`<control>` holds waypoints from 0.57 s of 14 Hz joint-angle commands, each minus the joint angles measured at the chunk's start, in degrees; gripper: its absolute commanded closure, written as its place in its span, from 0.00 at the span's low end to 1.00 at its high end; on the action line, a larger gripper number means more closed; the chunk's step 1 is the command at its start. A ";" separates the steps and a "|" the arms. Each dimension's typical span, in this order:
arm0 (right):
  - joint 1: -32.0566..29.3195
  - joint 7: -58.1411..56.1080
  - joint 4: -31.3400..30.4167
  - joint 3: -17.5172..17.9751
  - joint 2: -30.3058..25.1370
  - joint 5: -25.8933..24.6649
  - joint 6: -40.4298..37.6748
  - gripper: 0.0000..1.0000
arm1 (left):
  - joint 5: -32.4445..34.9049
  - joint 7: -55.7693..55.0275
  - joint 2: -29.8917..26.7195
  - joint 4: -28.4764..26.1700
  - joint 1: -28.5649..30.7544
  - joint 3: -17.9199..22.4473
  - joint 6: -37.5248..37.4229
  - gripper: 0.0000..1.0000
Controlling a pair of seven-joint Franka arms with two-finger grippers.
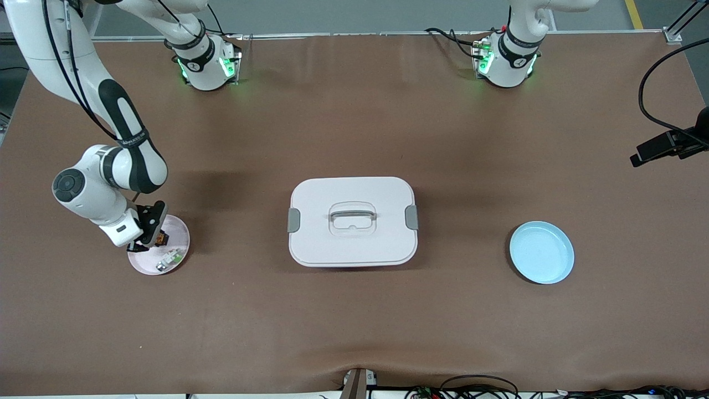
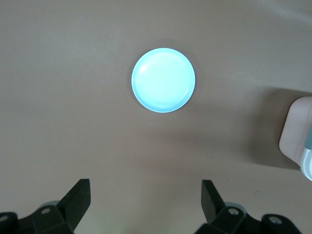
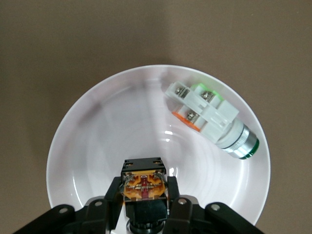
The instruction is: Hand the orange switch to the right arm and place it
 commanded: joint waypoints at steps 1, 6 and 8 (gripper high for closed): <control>-1.28 -0.12 0.63 0.73 0.09 -0.20 -0.15 0.00 | -0.09 0.60 -1.08 0.84 0.20 -3.56 0.01 0.00; -1.11 -0.03 1.06 0.82 -0.26 -0.20 -1.03 0.00 | -0.09 1.56 -1.18 0.84 0.12 -4.19 0.27 0.00; -1.19 -0.12 2.55 0.82 -0.61 -0.11 -4.53 0.00 | -0.09 1.74 -1.18 0.84 0.12 -4.63 0.27 0.00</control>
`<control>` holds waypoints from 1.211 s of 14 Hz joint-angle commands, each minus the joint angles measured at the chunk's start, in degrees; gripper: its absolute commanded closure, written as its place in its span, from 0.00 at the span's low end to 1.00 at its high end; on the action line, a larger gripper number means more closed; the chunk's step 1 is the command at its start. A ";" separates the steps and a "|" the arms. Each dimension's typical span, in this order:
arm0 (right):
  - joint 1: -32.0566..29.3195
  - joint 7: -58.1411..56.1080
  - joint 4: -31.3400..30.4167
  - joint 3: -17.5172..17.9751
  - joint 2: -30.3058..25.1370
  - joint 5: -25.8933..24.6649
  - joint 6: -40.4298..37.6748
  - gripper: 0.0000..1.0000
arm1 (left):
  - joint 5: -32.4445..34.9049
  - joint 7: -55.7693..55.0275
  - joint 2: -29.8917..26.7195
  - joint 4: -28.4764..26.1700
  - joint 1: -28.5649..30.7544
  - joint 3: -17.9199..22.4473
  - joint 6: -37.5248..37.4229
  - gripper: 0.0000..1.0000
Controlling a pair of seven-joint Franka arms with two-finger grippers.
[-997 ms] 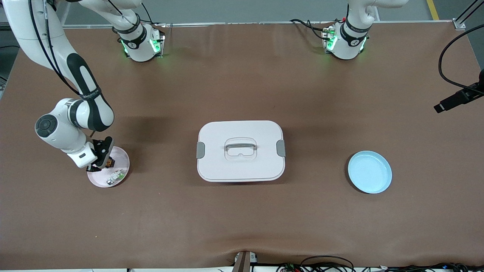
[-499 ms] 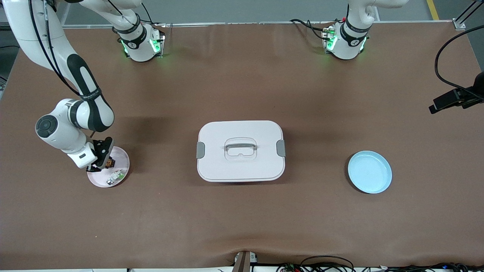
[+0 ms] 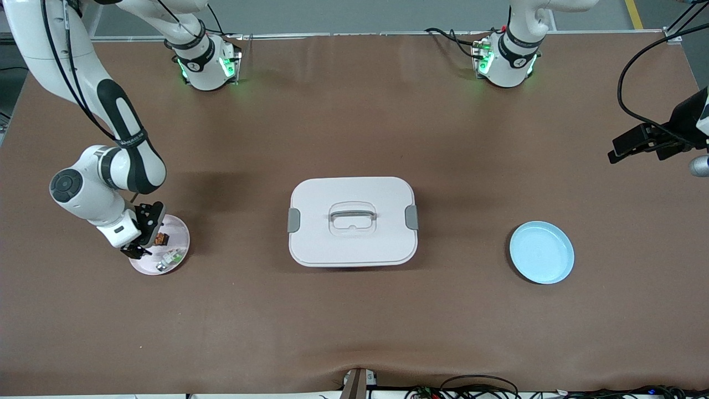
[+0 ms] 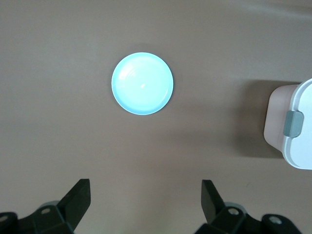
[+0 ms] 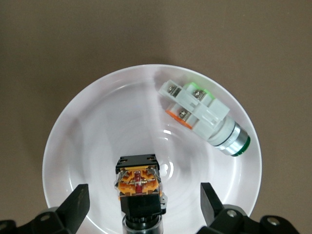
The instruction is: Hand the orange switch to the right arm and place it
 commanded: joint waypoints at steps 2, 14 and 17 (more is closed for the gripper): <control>-1.15 -0.03 3.34 0.78 -0.96 -0.11 -7.10 0.00 | 0.78 1.06 -0.71 0.07 0.15 -1.60 0.67 0.00; -0.36 10.33 9.13 0.78 -5.79 -0.11 -22.13 0.00 | 5.62 4.75 -4.83 -5.88 11.04 -14.35 6.02 0.00; -0.27 15.24 11.42 0.78 -7.90 -0.20 -27.24 0.00 | 5.53 4.67 -7.74 -9.51 10.95 -14.43 8.41 0.00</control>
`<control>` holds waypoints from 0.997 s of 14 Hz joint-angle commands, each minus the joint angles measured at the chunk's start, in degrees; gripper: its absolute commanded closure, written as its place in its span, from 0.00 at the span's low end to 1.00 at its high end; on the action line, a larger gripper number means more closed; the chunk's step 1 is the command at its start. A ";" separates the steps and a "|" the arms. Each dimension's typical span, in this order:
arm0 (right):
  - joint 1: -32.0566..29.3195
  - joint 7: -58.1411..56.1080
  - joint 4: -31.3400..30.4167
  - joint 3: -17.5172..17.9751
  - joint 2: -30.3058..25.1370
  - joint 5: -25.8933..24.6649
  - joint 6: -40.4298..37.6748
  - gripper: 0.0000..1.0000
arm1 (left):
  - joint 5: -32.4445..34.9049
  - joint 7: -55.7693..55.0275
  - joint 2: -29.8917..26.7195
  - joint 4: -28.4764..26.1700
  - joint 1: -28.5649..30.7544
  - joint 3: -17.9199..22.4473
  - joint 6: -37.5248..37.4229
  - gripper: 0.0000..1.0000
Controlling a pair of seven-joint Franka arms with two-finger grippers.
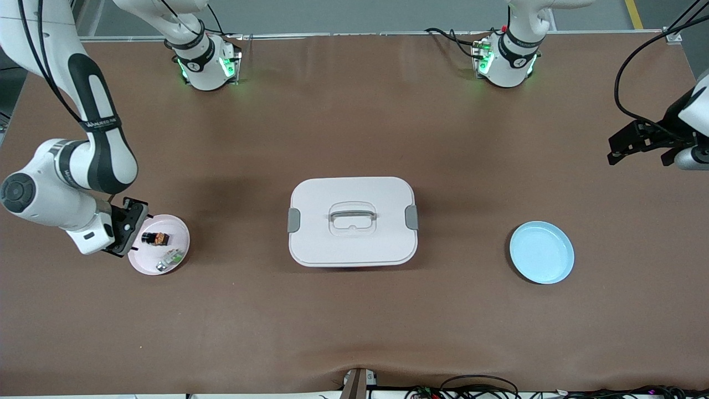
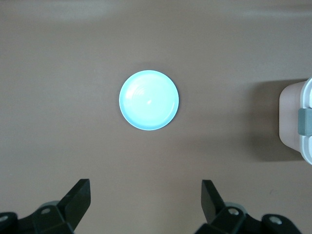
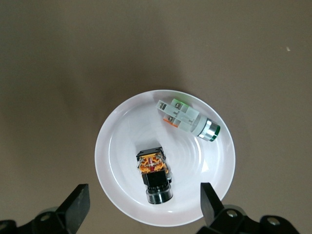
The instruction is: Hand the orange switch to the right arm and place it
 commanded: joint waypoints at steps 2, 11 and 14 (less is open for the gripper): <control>-0.20 7.33 1.12 0.50 -3.84 -0.43 -4.41 0.00 | 0.26 0.74 -4.53 -4.68 0.34 -0.60 1.93 0.00; -0.64 23.23 10.25 0.06 -7.36 -1.23 -19.53 0.00 | -0.09 -0.14 -3.66 -3.89 0.34 -0.69 1.84 0.00; -0.64 32.80 10.26 0.15 -9.91 -1.31 -20.06 0.00 | -0.10 -0.14 -3.57 -3.89 0.43 -0.60 1.84 0.00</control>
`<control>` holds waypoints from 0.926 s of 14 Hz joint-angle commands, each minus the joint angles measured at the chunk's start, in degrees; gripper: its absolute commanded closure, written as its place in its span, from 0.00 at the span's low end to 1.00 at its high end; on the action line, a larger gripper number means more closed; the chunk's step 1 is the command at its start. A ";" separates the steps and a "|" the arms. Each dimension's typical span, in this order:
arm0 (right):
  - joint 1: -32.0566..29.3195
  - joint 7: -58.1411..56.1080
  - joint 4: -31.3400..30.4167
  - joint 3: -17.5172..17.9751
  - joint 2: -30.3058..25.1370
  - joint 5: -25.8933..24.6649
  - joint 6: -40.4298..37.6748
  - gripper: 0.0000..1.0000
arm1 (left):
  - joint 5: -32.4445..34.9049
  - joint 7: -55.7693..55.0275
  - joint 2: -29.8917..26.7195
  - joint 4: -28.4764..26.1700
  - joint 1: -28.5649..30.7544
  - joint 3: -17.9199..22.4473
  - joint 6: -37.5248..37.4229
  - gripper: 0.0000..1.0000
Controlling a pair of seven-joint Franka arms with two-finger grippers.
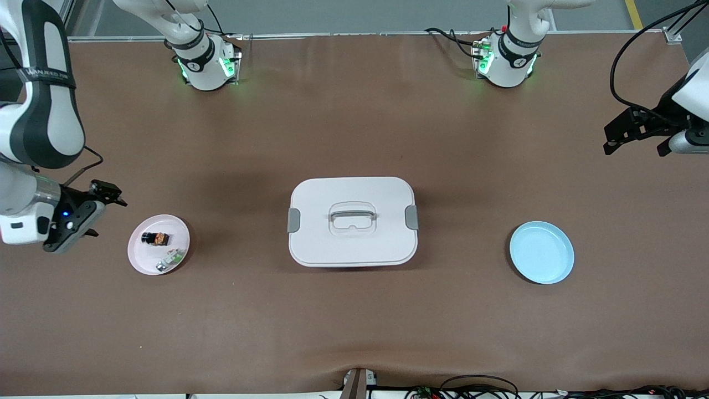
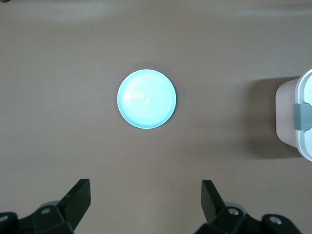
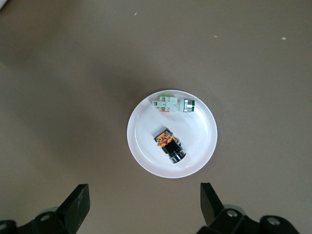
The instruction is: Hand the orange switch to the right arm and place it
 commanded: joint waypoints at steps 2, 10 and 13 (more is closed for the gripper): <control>0.16 16.72 1.43 0.97 -3.13 -1.33 -5.78 0.00 | -0.18 0.02 -0.62 -0.80 0.39 -0.16 0.87 0.00; -3.16 23.02 8.36 0.63 -5.51 -2.57 -15.54 0.00 | -0.18 -0.06 -0.53 -0.71 0.39 -0.16 0.95 0.00; -5.19 23.10 11.20 0.63 -5.33 -2.83 -17.06 0.00 | -0.36 0.20 -0.18 -0.62 0.39 -0.07 0.87 0.00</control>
